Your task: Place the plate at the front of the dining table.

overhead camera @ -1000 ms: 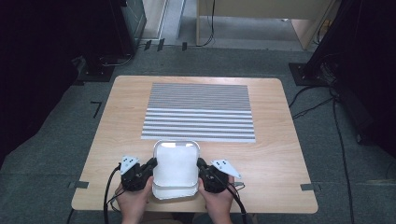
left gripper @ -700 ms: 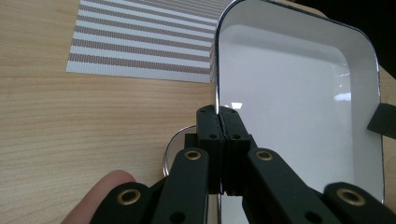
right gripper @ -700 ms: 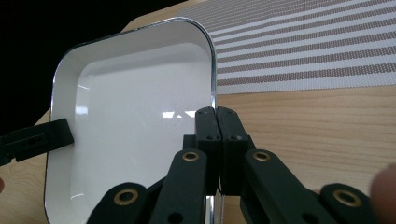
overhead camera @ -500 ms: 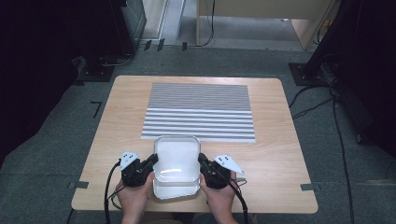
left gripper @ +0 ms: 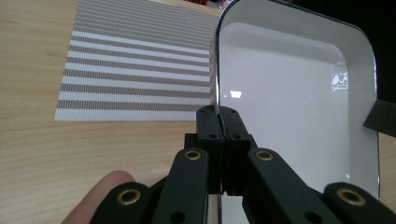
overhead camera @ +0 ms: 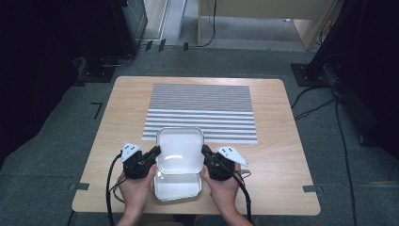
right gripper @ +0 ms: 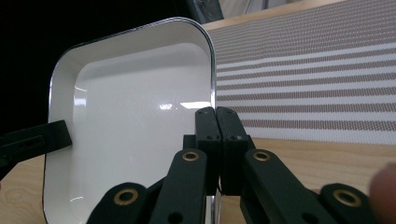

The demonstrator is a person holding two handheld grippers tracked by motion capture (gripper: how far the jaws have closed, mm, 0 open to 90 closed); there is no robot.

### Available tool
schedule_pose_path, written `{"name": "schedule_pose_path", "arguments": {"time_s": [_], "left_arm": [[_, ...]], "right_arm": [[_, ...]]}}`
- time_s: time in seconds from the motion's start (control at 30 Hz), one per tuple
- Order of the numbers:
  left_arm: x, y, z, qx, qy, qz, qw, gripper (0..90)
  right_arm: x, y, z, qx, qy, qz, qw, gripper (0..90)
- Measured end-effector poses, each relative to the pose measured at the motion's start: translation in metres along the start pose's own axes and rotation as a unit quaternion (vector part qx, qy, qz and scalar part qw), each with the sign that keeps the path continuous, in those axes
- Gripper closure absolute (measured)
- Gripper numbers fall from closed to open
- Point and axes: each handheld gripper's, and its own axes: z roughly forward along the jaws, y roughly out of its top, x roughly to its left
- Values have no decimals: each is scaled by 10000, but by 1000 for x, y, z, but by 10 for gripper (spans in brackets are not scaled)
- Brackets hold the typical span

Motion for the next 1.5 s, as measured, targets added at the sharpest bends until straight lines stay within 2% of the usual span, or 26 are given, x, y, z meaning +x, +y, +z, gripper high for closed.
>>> {"name": "schedule_pose_path", "arguments": {"time_s": [0.67,0.9,1.07,1.17,1.5], "left_arm": [[5,36,47,92,-175,-202,9996,899],[4,47,64,103,-131,-146,9998,899],[6,56,81,173,-119,-179,9996,900],[7,62,91,225,-83,-114,9996,900],[11,76,133,489,-87,-186,9986,900]], "right_arm": [[-18,41,30,-39,-124,-47,9999,900],[-28,54,44,1,-148,-10,9999,900],[-36,62,57,59,-190,11,9998,900],[-40,67,64,87,-222,26,9997,900],[-60,78,93,169,-389,124,9990,900]]}}
